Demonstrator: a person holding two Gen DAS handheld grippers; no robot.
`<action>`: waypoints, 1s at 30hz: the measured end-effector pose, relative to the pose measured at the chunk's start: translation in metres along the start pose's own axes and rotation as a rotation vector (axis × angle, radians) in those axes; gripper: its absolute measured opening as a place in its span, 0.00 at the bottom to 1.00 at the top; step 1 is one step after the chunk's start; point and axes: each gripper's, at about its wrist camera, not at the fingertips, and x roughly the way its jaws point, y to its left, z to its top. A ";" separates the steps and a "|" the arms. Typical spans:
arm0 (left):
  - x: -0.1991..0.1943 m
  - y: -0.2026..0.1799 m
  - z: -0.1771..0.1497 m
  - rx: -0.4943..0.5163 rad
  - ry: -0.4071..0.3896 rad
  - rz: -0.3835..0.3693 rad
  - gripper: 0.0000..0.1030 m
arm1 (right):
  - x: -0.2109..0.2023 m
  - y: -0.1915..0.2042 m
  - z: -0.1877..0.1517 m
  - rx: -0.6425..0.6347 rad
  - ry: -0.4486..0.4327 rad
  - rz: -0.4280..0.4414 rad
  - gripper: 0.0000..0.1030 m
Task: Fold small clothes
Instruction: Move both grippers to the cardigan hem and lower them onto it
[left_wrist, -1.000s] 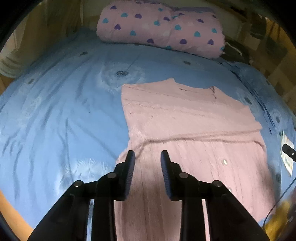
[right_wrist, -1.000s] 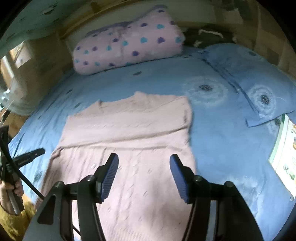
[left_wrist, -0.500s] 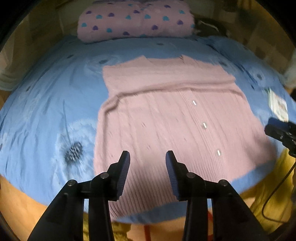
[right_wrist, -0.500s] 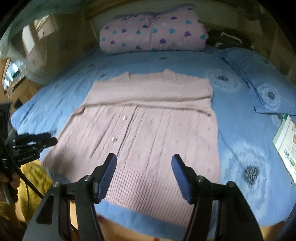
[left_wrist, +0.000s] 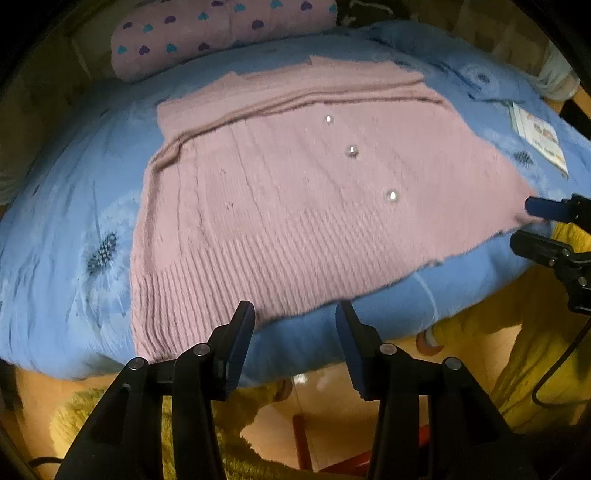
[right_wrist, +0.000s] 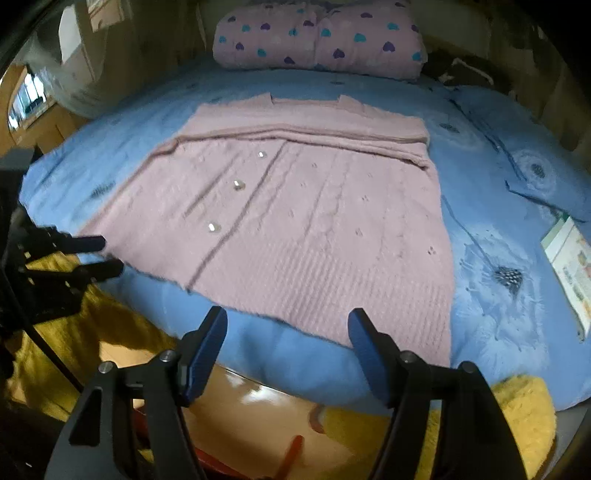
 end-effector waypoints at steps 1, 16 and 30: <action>0.003 0.000 -0.002 0.002 0.011 0.003 0.39 | 0.001 0.000 -0.001 -0.009 0.005 -0.009 0.69; 0.025 -0.002 -0.002 0.031 -0.032 0.118 0.53 | 0.029 -0.008 -0.011 -0.046 0.036 -0.150 0.72; 0.031 0.004 0.009 0.007 -0.080 0.095 0.48 | 0.044 -0.023 0.003 0.058 0.015 -0.179 0.65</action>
